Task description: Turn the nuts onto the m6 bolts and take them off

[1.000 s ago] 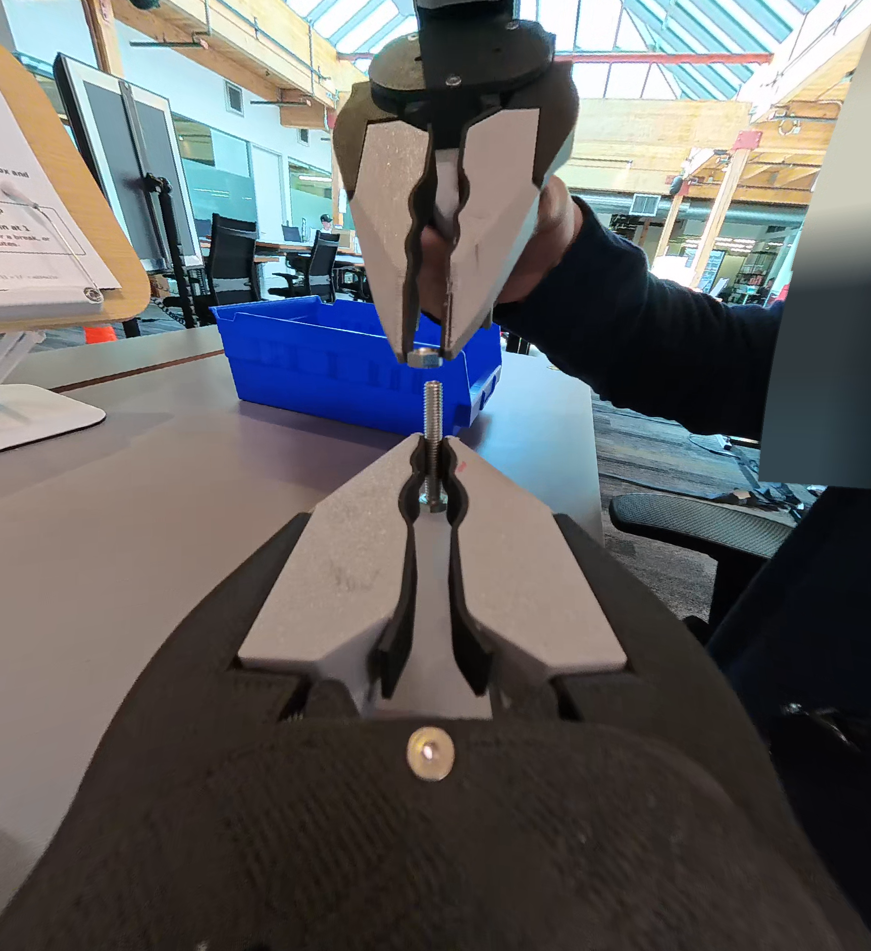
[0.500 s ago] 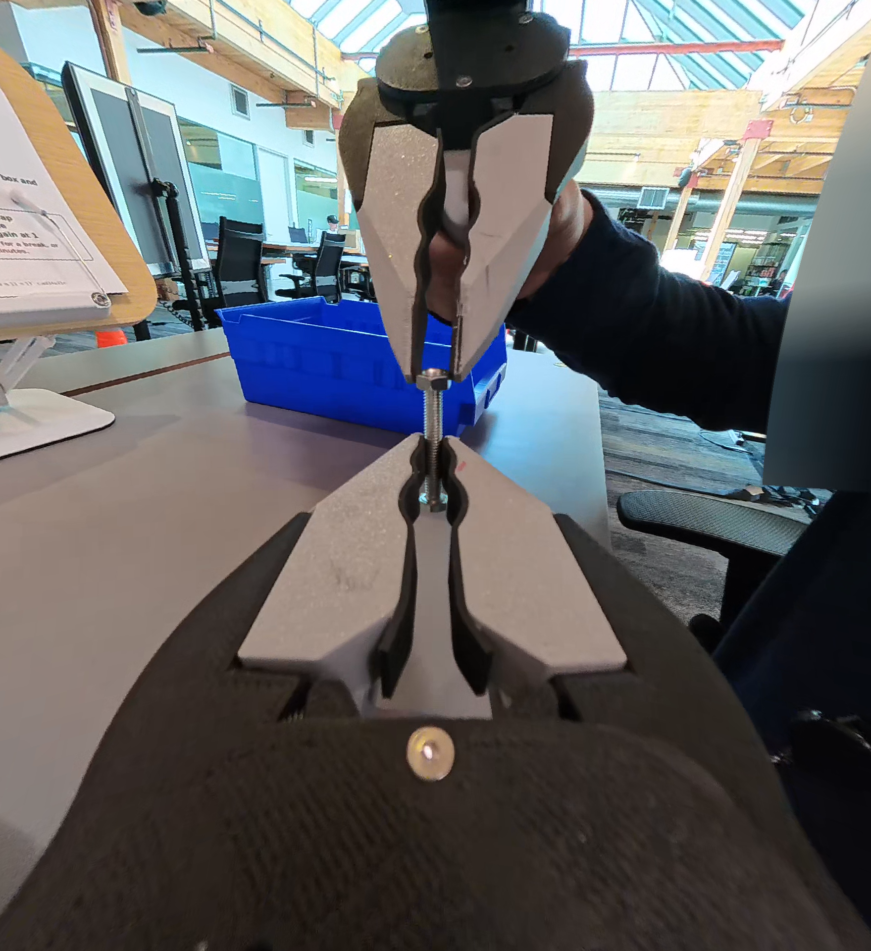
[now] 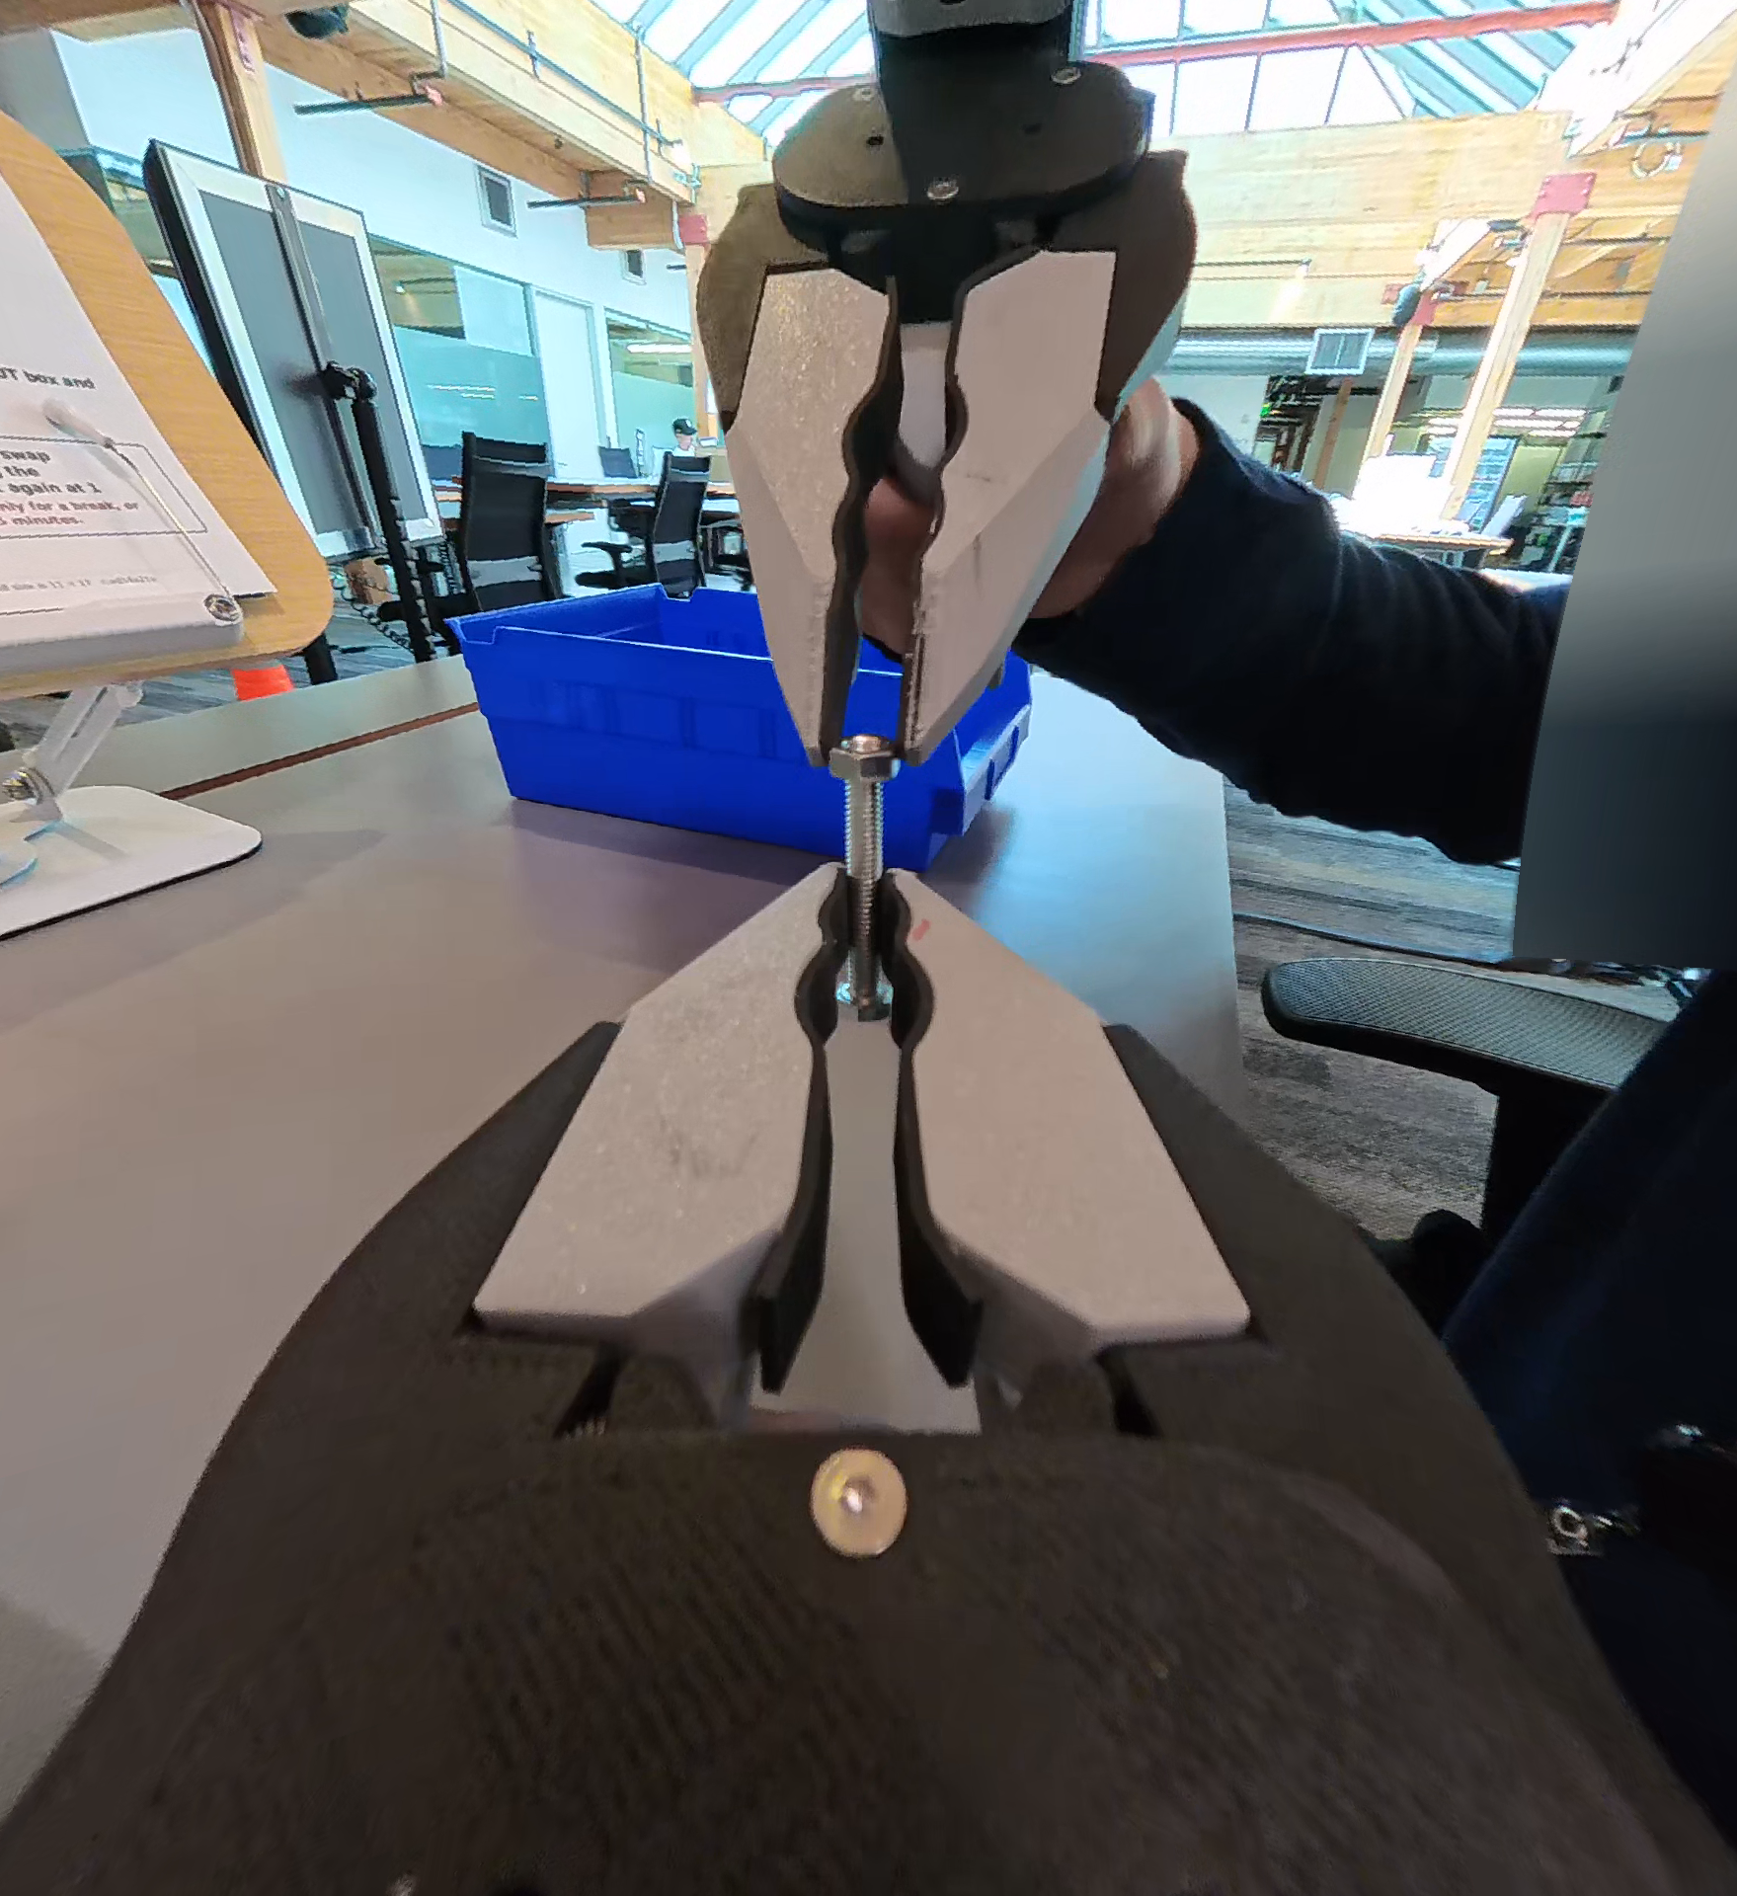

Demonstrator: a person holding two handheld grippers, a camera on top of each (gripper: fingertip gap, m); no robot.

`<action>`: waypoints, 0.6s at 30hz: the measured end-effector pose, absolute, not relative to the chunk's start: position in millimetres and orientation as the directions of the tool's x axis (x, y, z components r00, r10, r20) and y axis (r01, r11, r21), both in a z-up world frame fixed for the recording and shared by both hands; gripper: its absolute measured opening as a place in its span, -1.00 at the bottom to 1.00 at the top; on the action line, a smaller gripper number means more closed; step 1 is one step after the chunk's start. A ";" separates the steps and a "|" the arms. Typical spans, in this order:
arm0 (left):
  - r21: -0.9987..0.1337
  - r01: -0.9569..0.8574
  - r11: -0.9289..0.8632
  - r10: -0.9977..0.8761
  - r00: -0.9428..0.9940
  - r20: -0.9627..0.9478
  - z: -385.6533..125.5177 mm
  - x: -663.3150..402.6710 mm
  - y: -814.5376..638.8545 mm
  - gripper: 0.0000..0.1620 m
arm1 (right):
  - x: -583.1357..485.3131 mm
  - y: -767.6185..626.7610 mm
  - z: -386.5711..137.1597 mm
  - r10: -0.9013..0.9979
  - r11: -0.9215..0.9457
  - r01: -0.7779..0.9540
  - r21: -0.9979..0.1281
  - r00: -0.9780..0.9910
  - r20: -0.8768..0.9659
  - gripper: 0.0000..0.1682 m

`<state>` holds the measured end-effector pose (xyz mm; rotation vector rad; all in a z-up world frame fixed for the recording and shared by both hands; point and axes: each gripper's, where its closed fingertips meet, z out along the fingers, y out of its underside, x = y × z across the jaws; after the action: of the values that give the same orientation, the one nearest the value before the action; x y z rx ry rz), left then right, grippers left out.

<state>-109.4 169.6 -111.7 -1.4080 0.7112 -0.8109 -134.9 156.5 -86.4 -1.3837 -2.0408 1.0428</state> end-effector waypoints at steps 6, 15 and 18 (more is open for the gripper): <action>-0.998 0.060 0.013 -0.811 0.585 0.025 -110.8 -110.1 170.4 -0.97 | -135.7 156.4 -85.3 0.934 0.160 0.545 -0.823 -0.353 -0.052 -0.92; -0.998 0.031 0.054 -0.743 0.669 -0.019 -110.4 -112.5 175.7 -0.98 | -136.5 159.3 -85.0 0.953 0.097 0.514 -0.852 -0.296 -0.070 -0.92; -0.998 0.027 0.059 -0.727 0.686 -0.025 -110.4 -113.2 176.7 -0.97 | -137.0 159.9 -84.8 0.958 0.084 0.501 -0.861 -0.279 -0.069 -0.92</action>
<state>-113.2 176.7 -110.4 -1.4097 0.6305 -0.6320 -137.0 159.9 -84.8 -1.4351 -1.8366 1.1185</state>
